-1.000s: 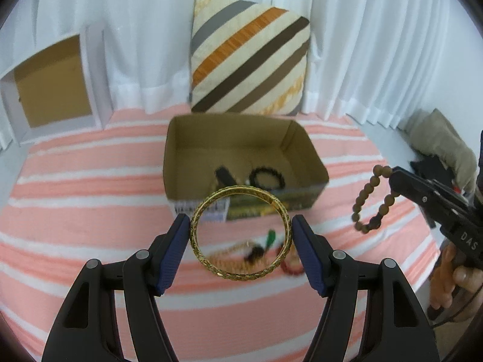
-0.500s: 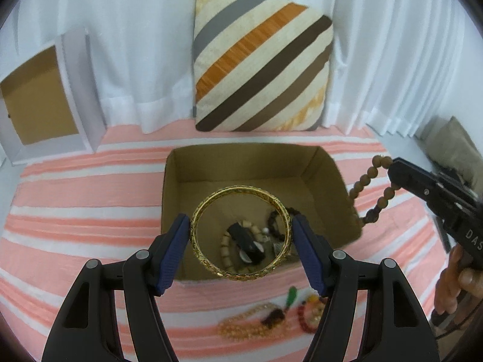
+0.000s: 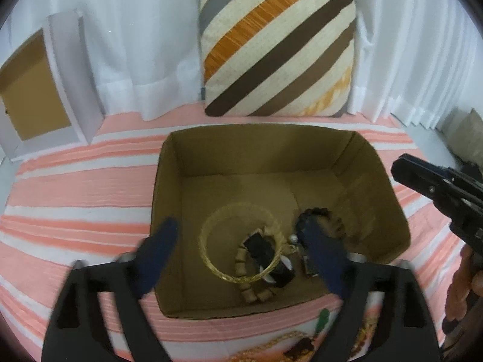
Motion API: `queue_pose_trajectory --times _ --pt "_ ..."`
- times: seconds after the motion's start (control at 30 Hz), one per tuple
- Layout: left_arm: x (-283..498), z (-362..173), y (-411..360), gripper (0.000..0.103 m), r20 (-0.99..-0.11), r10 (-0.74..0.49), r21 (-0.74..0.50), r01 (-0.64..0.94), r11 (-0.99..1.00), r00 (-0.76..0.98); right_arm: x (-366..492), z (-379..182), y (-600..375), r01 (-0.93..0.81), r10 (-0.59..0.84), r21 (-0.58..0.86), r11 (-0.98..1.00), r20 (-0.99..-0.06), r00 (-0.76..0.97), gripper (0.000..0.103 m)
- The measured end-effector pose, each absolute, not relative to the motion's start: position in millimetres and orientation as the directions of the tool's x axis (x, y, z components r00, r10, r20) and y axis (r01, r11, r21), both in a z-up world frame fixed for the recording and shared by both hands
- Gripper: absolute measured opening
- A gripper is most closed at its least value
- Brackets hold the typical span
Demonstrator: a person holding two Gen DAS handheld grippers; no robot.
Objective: Organize jewelry
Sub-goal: 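Open both tools over the box, releasing the bangle and bead bracelet, then withdraw both tools from the box back over the remaining jewelry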
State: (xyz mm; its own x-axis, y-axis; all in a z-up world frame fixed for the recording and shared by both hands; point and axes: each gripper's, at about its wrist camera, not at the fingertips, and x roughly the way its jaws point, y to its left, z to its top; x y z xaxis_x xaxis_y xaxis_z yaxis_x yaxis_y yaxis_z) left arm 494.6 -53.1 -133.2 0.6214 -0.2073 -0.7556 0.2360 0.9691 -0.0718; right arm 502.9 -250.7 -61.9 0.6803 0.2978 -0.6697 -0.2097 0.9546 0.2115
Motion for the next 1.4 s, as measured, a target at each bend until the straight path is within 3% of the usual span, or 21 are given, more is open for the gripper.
queue_pose_trajectory --times 0.07,0.1,0.47,0.87,1.4 --pt "490.2 -133.1 -50.1 0.097 -0.742 -0.206 -0.068 0.233 0.970 0.638 501.7 -62.7 -254.9 -0.182 0.277 0.210 0.961 -0.663 0.695 0.056" --pt "487.1 -132.9 -48.1 0.097 -0.740 -0.202 -0.065 0.231 0.971 0.641 498.3 -61.5 -257.7 -0.174 0.269 0.208 0.962 -0.648 0.712 0.059" --pt "408.2 -135.0 -19.0 0.097 -0.732 -0.205 -0.078 0.219 0.973 0.650 437.2 -58.3 -265.1 -0.148 0.184 0.110 0.983 -0.637 0.749 0.061" --pt "293.5 -183.2 -21.4 0.097 -0.772 -0.194 -0.068 0.225 0.972 0.605 318.2 -92.3 -273.2 -0.104 0.128 0.077 0.992 -0.668 0.733 0.061" --pt "272.0 -229.4 -26.0 0.097 -0.792 -0.141 -0.045 0.173 0.984 0.593 251.8 -140.8 -252.9 -0.134 0.131 0.054 0.989 -0.724 0.677 0.061"
